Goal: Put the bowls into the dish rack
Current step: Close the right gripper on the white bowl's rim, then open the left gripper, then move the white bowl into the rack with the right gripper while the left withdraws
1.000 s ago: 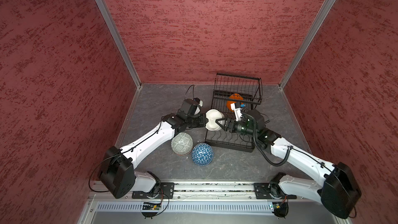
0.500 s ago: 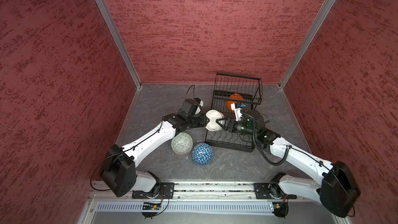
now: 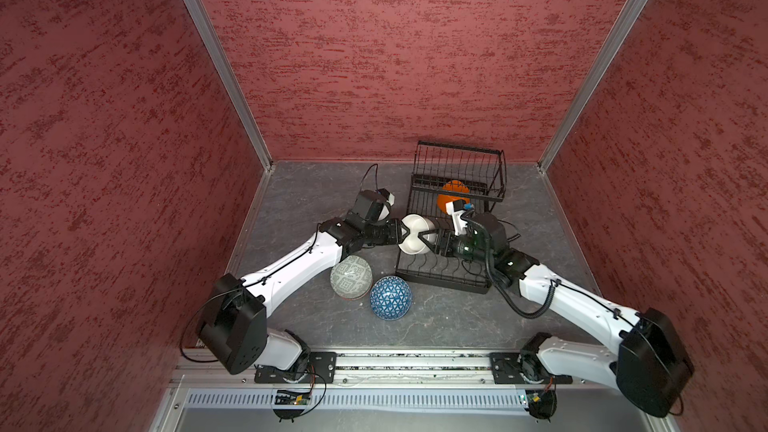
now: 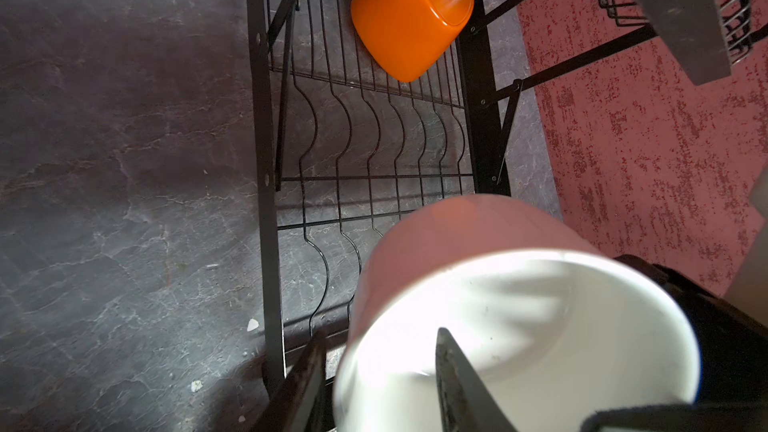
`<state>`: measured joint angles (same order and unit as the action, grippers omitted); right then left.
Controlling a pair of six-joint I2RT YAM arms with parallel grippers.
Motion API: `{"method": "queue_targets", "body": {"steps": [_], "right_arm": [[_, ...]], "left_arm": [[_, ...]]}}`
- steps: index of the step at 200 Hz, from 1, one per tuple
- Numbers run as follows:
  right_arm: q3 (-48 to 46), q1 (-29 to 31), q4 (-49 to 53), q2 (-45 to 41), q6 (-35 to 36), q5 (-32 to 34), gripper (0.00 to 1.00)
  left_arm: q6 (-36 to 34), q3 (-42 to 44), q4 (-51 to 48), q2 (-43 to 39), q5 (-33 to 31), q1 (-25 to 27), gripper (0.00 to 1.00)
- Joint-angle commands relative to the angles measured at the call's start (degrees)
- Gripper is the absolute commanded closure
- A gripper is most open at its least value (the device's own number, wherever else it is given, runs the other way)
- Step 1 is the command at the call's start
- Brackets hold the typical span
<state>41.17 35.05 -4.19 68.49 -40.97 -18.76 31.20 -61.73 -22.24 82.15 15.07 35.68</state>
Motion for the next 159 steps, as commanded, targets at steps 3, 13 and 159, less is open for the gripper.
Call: {"method": "queue_targets", "body": {"steps": [3,13,159], "right_arm": [[0.65,0.33,-0.58,-0.15,3.40,4.81,0.60],[0.79,0.29,0.46,-0.03,5.01,6.40,0.59],[10.76,1.06,9.17,9.43,33.49,28.68,0.55]], "left_arm": [[-0.52,-1.23,0.39,-0.10,0.37,-0.60,0.53],[-0.61,-1.12,0.15,-0.46,0.26,-1.01,0.53],[-1.58,3.36,-4.02,-10.31,-4.72,-5.93,0.48]]}}
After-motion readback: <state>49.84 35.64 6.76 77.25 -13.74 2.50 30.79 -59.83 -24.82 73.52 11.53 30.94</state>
